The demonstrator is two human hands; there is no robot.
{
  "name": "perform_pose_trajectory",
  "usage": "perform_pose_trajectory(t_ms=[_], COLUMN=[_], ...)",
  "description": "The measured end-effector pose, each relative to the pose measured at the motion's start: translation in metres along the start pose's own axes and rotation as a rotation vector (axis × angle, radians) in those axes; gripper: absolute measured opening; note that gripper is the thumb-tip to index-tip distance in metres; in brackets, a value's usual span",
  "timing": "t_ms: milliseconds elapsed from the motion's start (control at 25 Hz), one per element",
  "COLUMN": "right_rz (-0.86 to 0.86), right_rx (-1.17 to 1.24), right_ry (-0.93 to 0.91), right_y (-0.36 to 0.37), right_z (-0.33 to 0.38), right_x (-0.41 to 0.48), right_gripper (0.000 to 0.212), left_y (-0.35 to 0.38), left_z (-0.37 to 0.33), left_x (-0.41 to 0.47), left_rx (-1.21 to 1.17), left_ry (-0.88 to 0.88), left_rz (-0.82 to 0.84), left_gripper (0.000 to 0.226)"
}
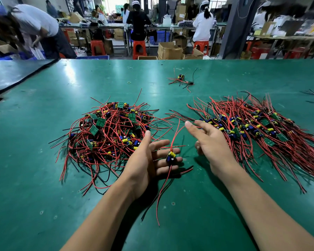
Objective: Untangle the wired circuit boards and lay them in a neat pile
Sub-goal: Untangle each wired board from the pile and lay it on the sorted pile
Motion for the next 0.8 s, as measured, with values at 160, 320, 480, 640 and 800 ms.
perform_pose_trajectory(t_ms=[160, 320, 480, 640, 800], right_rz=[-0.010, 0.159, 0.079, -0.131, -0.391], right_rx=[-0.278, -0.418, -0.411, -0.440, -0.652], right_ry=[-0.083, -0.152, -0.277, -0.451, -0.486], right_y=[0.009, 0.029, 0.032, 0.009, -0.037], right_z=[0.003, 0.004, 0.007, 0.013, 0.016], right_x=[-0.013, -0.032, -0.037, -0.019, 0.006], right_gripper=[0.087, 0.055, 0.030, 0.016, 0.017], left_y=[-0.001, -0.003, 0.000, -0.003, -0.008], left_z=[-0.001, -0.002, 0.000, -0.003, -0.004], left_x=[0.002, 0.003, 0.001, -0.004, -0.013], left_rx=[-0.093, -0.166, -0.116, 0.158, 0.846], left_ry=[0.026, 0.100, 0.131, 0.322, 0.639], left_rz=[0.011, 0.057, 0.077, -0.115, -0.325], left_gripper=[0.073, 0.073, 0.067, 0.027, 0.017])
Point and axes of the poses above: each hand's wrist, its own x-axis towards the middle knuckle, its own y-axis out of the palm, z = x × y, the point moved 2 cm from there along x, towards the middle knuckle, and after that the axes turned 1 degree about z, right-handed, at the moved point
